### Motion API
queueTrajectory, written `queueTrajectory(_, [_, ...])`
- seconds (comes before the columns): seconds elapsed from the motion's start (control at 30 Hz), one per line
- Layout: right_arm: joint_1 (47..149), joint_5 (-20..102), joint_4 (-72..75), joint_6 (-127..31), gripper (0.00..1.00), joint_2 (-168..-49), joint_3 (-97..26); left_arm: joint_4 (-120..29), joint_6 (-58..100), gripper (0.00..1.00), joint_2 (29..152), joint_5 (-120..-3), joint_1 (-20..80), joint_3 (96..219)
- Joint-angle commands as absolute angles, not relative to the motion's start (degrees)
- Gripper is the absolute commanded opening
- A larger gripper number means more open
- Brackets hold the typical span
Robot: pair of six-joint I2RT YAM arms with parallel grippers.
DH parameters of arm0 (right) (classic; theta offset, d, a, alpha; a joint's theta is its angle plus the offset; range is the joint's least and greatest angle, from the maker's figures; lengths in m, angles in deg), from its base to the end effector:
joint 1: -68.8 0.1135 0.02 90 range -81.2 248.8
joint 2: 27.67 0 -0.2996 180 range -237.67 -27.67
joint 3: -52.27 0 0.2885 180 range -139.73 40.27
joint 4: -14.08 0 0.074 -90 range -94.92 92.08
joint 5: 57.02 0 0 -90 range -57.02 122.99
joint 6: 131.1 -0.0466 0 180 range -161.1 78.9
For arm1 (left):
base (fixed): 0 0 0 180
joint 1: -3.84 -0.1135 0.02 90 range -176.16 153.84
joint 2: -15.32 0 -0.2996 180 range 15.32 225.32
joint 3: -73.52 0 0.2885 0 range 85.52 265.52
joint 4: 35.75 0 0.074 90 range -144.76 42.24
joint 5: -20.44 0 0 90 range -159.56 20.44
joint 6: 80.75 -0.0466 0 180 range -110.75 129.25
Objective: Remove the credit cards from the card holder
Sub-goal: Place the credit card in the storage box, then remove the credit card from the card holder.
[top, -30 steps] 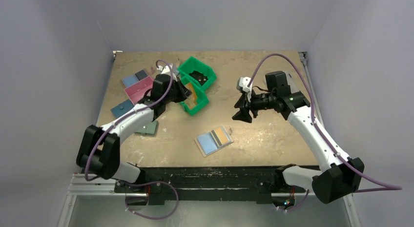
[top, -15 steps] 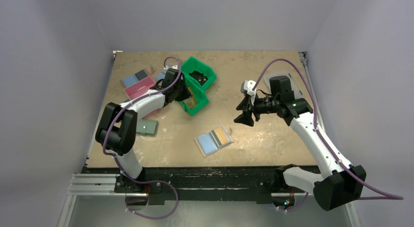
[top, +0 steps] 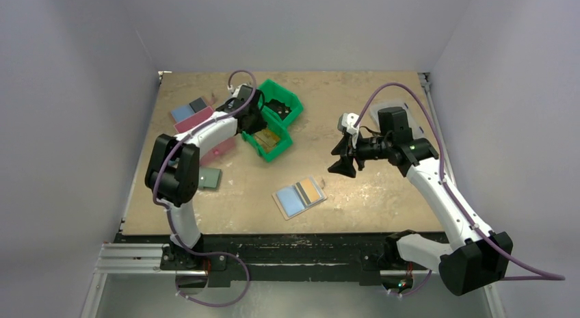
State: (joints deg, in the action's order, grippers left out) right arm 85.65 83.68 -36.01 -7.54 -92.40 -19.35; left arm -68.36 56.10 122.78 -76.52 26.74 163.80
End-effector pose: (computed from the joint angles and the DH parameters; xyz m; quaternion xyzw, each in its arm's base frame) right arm 0.2326 0.1081 0.3482 -0.5070 0.6780 0.3366 0.4122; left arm 0.4288 -0.1750 0.2222 -0.2149 0.9126 -0.1494 0.3141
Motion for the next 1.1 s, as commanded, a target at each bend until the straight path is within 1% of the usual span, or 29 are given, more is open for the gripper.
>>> queueTrajectory(0.0, [85.37,85.54,-34.93,-7.52,0.63,-91.46,-19.24,-75.22,56.56,0.24,115.49,-86.15,26.34,166.73])
queueTrajectory(0.1, [85.36,85.16,-34.93,-7.39,0.63,-91.62,-19.10,-74.56,54.69,0.24,108.39,-88.71,26.34,164.29])
queueTrajectory(0.13, [85.34,85.05,-34.87,-7.28,0.63,-91.68,-19.06,-73.57,53.68,0.26,105.39,-88.83,26.34,162.14])
queueTrajectory(0.23, [85.33,84.70,-34.92,-6.23,0.63,-91.67,-18.89,-66.89,48.24,0.39,95.37,-83.92,26.34,153.80])
queueTrajectory(0.33, [85.33,83.79,-36.60,-2.60,0.63,-91.56,-18.97,-56.77,45.95,0.65,81.65,-74.01,26.34,141.21])
queueTrajectory(0.37, [85.31,83.71,-36.94,-1.73,0.63,-91.39,-18.93,-53.77,46.80,0.79,77.74,-71.95,26.34,137.12])
queueTrajectory(0.4, [85.33,83.89,-37.11,-0.93,0.63,-91.21,-18.89,-50.83,47.81,0.87,73.80,-70.18,26.28,132.73])
queueTrajectory(0.43, [85.31,84.29,-37.12,-0.11,0.63,-91.13,-18.76,-46.84,49.02,0.91,70.56,-67.01,26.27,128.66])
queueTrajectory(0.53, [85.33,85.76,-37.03,1.59,0.64,-90.40,-18.40,-38.75,53.31,0.93,63.59,-58.36,26.26,119.50])
queueTrajectory(0.7, [85.41,89.70,-38.69,8.11,0.65,-90.05,-17.12,-31.40,62.00,0.92,62.17,-47.04,26.34,110.61])
queueTrajectory(0.73, [85.41,91.19,-40.41,12.20,0.68,-90.37,-17.00,-29.95,62.97,0.91,62.43,-45.46,26.39,109.19])
queueTrajectory(0.8, [85.39,94.60,-48.05,24.86,0.76,-91.96,-17.10,-25.39,64.93,0.89,62.53,-43.22,26.75,105.93])
queueTrajectory(0.83, [85.43,95.88,-52.86,33.49,0.80,-93.14,-17.31,-23.65,65.65,0.89,62.37,-43.13,27.27,104.36])
queueTrajectory(0.87, [85.45,96.75,-61.13,42.14,0.83,-94.47,-17.67,-21.57,66.12,0.89,62.20,-43.57,28.83,102.95])
queueTrajectory(0.9, [85.40,97.31,-65.75,49.86,0.85,-95.88,-17.99,-20.06,66.27,0.89,62.28,-44.32,30.43,101.60])
queueTrajectory(0.93, [85.49,97.89,-68.31,54.10,0.86,-96.96,-18.10,-19.25,65.84,0.89,62.52,-45.56,32.51,100.76])
queueTrajectory(1.0, [85.50,100.49,-68.22,55.64,0.87,-98.38,-17.14,-18.98,64.32,0.89,64.04,-49.33,37.65,100.10])
queueTrajectory(1.07, [85.50,101.43,-66.82,55.67,0.91,-98.77,-15.33,-17.79,63.46,0.89,65.92,-52.55,41.81,99.68])
